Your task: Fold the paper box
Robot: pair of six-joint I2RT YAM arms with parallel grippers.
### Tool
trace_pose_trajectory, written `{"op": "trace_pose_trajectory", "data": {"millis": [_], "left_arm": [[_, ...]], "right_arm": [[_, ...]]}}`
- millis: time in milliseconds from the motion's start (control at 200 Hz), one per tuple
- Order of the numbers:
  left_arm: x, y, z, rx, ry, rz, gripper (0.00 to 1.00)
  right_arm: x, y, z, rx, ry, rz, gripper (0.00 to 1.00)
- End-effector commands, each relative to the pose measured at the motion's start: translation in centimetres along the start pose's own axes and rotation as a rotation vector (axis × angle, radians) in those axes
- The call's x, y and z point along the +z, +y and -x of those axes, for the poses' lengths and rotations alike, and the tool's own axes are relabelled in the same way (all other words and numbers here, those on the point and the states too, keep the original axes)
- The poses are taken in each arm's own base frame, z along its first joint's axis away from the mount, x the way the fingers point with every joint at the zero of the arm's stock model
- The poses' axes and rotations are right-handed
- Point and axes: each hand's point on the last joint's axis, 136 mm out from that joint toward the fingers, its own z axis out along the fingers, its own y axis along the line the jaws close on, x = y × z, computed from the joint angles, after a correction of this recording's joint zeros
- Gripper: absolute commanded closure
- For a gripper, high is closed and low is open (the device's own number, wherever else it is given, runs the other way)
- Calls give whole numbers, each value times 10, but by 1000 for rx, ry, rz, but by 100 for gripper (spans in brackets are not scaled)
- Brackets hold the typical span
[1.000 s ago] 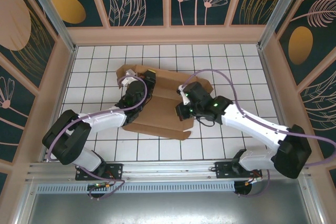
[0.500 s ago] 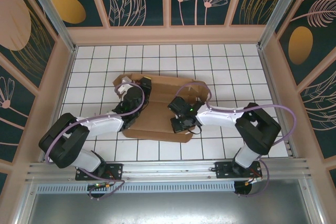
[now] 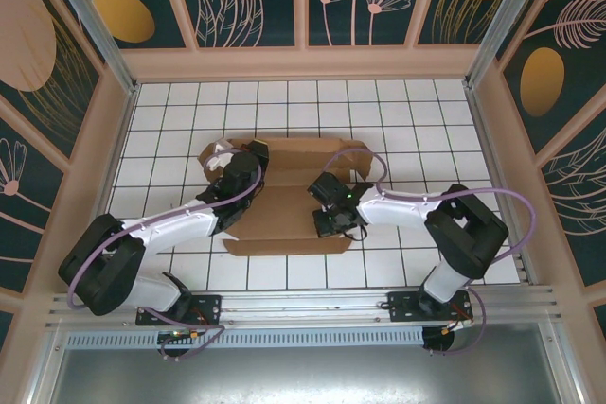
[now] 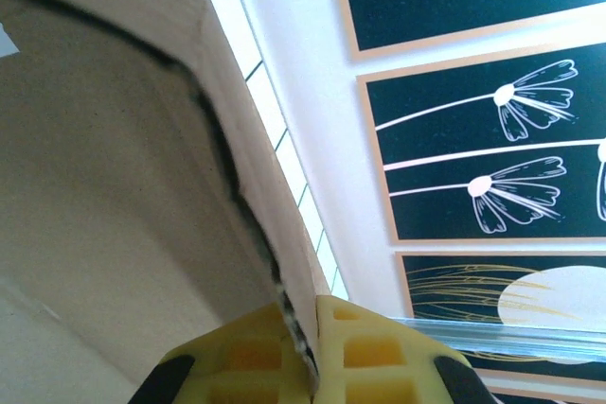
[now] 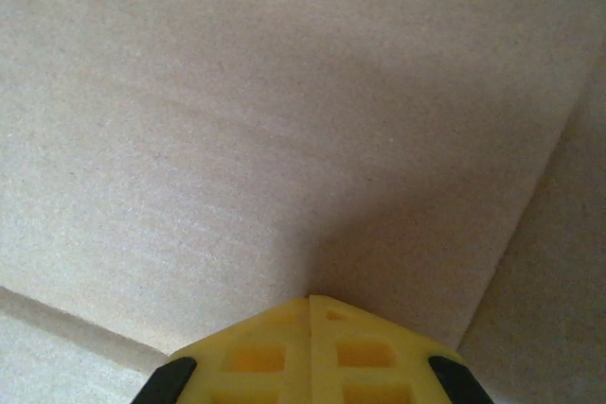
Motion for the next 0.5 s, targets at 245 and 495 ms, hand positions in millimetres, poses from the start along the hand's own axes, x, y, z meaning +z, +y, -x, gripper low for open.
{"op": "trace_pose_trajectory", "data": {"millis": [245, 495], "left_arm": [[-8, 5, 8, 49, -98, 165, 100], [-8, 12, -1, 4, -94, 186, 100]], "right_arm": [[4, -65, -50, 85, 149, -190, 100], [-13, -51, -24, 52, 64, -119, 96]]}}
